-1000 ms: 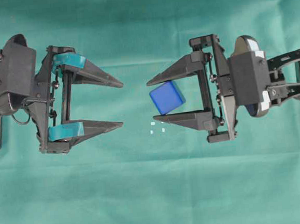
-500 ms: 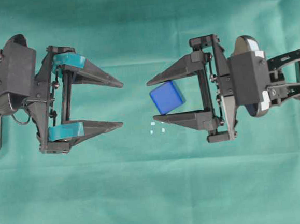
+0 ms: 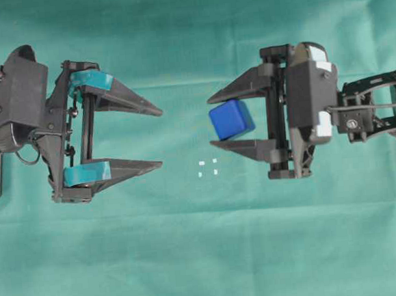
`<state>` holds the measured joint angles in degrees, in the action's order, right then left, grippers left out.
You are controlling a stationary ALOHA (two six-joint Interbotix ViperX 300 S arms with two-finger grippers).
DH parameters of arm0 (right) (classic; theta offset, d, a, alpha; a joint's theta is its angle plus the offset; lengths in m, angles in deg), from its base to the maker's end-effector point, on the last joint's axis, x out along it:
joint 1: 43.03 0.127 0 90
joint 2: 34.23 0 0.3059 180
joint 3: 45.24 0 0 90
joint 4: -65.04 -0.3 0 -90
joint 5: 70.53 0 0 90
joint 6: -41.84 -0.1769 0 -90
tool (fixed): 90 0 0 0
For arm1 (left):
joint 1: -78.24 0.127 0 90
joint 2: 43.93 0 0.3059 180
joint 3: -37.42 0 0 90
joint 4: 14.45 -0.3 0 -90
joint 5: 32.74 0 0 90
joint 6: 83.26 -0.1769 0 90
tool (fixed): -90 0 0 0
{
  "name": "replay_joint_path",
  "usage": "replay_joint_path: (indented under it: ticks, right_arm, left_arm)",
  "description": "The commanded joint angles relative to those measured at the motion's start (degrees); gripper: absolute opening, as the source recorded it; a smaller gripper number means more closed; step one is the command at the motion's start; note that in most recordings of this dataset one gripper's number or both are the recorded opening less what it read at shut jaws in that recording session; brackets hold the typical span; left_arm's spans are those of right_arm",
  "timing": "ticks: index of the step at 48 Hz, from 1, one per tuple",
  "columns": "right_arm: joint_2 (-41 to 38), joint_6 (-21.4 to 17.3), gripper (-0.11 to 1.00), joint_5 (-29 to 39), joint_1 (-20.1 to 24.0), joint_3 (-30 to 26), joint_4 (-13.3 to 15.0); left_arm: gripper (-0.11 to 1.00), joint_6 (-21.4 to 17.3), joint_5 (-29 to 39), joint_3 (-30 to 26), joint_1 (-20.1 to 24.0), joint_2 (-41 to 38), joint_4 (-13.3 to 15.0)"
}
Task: Handover the blue block to the right arm after grasping it with the left arm, then place it in the designated position.
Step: 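Rotate the right gripper holding the cube and move it rightward, then lower the cube with the right gripper onto the table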
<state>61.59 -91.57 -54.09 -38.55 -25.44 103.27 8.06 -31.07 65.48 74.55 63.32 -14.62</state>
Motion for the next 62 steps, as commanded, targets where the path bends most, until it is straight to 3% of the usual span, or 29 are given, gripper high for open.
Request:
replay_joint_path:
  ticks: [1, 17, 62]
  right_arm:
    - [0.26, -0.09, 0.62, 3.43, 0.35, -1.23, -1.93]
    - [0.0, 0.18, 0.62, 9.67, 0.79, -1.32, -6.24]
    - [-2.2, 0.26, 0.62, 8.61, 0.88, -1.67, -6.24]
  left_arm:
    - [1.0, 0.09, -0.26, -1.05, -0.18, 0.26, 0.09]
    - [1.0, 0.09, -0.35, -1.05, -0.18, 0.26, 0.09]
    - [1.0, 0.09, -0.35, -1.14, -0.18, 0.26, 0.09]
